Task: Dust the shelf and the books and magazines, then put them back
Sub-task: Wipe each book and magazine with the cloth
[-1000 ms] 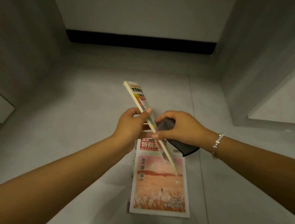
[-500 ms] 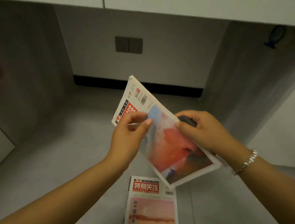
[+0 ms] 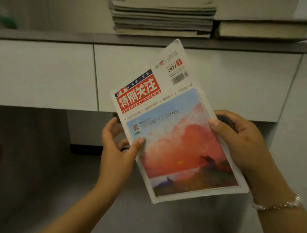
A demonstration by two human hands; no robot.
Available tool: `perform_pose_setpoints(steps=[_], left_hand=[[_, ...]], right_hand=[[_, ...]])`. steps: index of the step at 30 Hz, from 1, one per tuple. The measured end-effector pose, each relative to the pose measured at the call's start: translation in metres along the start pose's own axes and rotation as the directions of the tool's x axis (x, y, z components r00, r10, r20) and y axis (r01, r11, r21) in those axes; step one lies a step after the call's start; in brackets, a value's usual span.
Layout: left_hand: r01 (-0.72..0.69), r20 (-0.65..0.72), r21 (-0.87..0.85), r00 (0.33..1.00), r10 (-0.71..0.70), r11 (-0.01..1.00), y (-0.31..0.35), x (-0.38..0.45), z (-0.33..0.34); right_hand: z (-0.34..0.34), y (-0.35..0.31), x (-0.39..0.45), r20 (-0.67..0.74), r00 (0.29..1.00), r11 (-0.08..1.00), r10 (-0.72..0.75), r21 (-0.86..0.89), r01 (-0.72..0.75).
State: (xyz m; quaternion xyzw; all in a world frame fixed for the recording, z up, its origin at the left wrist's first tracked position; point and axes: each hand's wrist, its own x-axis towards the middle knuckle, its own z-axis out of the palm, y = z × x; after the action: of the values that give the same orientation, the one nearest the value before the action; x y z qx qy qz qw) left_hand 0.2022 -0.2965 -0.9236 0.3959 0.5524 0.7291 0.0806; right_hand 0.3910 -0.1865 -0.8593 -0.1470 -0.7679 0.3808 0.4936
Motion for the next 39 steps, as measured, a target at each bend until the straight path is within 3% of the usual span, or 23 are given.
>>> perform_pose_setpoints(steps=[4, 9, 13, 17, 20, 26, 32, 39], left_hand=[[-0.013, 0.085, -0.102, 0.996, 0.022, 0.995, 0.033, 0.015, 0.024], [-0.057, 0.193, -0.066, 0.979, 0.069, 0.996, 0.06, 0.034, 0.052], [-0.111, 0.367, -0.035, 0.923, 0.116, 0.993, 0.076, 0.042, 0.078], [-0.077, 0.502, -0.092, 0.857, 0.113, 0.993, 0.097, 0.049, 0.104], [-0.13, 0.443, -0.099, 0.882, 0.16, 0.987, 0.113, 0.063, 0.127], [-0.086, 0.335, -0.212, 0.929, 0.155, 0.974, 0.145, 0.078, 0.169], [0.066, 0.35, -0.296, 0.936, 0.044, 0.953, 0.184, 0.098, 0.204], [0.246, 0.441, -0.363, 0.895, -0.067, 0.899, 0.19, 0.107, 0.212]], right_hand=[[-0.02, -0.019, 0.016, -0.13, 0.992, 0.996, 0.0, 0.091, 0.012], [-0.05, -0.032, 0.028, -0.28, 0.96, 0.99, 0.027, 0.14, 0.013], [-0.08, -0.039, 0.037, -0.397, 0.909, 0.955, 0.125, 0.298, -0.001], [-0.108, -0.05, 0.051, -0.478, 0.866, 0.951, 0.146, 0.31, 0.011], [-0.129, -0.057, 0.068, -0.478, 0.86, 0.943, 0.175, 0.334, -0.006], [-0.165, -0.072, 0.081, -0.381, 0.908, 0.944, 0.176, 0.328, -0.046], [-0.174, -0.07, 0.08, -0.421, 0.888, 0.941, 0.186, 0.335, -0.038], [-0.168, -0.056, 0.103, -0.469, 0.863, 0.978, 0.187, 0.172, -0.119]])
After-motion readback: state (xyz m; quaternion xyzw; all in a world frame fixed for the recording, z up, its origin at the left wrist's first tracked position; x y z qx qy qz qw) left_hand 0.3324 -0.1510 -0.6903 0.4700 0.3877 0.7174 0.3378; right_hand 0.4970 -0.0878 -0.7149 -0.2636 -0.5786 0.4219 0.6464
